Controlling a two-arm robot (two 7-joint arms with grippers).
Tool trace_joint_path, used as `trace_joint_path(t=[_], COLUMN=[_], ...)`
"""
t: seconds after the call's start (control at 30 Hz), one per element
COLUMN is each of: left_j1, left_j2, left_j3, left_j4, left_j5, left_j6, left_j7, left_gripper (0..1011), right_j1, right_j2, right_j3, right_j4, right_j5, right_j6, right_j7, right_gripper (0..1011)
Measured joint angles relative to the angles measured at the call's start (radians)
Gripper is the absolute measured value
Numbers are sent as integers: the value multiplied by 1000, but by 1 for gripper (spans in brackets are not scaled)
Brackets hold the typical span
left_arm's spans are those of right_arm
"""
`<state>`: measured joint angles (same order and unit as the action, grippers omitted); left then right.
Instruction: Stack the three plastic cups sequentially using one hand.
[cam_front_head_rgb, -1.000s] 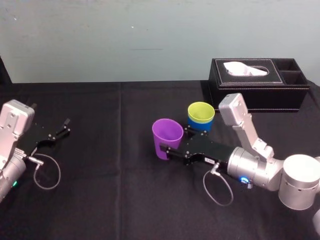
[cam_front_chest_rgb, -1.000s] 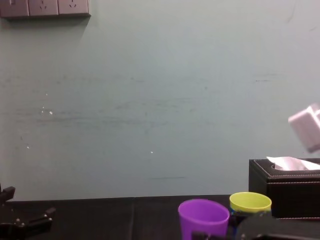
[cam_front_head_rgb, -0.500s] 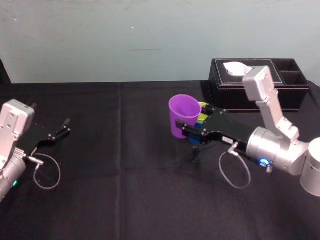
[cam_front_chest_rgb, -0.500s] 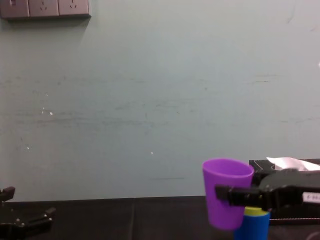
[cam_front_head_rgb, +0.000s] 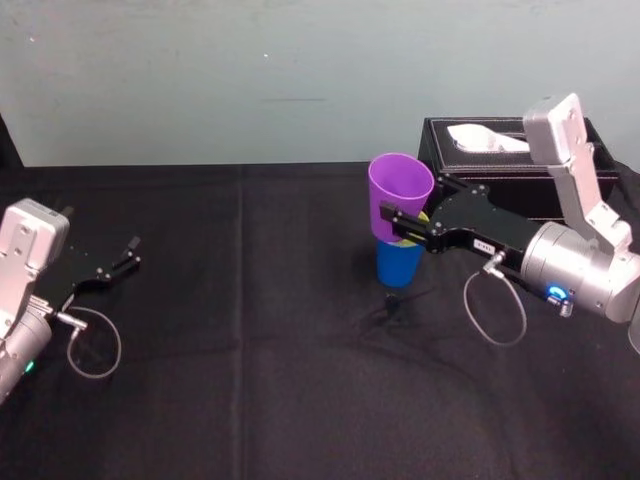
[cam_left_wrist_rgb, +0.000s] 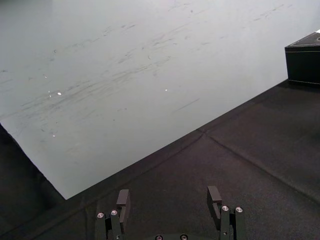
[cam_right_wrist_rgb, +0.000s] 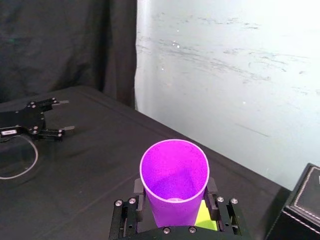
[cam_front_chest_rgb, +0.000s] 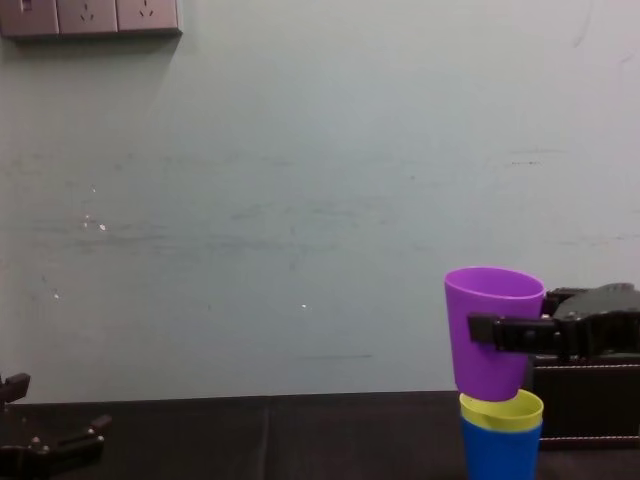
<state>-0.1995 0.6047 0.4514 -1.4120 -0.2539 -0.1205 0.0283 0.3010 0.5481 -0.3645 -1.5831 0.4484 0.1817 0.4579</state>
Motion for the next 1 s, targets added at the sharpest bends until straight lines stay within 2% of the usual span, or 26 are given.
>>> trace_joint_path(t=[1.0], left_j1=[0], left_j2=[0], left_j3=[0], left_j4=[0], left_j5=[0], left_j6=[0], left_j7=[0], left_gripper=[1010], right_j1=[75], right_j2=[-33], right_j3=[-4], right_j4=[118], right_j5=[-8], right_j6=[14], right_j7=[-19], right_gripper=[715])
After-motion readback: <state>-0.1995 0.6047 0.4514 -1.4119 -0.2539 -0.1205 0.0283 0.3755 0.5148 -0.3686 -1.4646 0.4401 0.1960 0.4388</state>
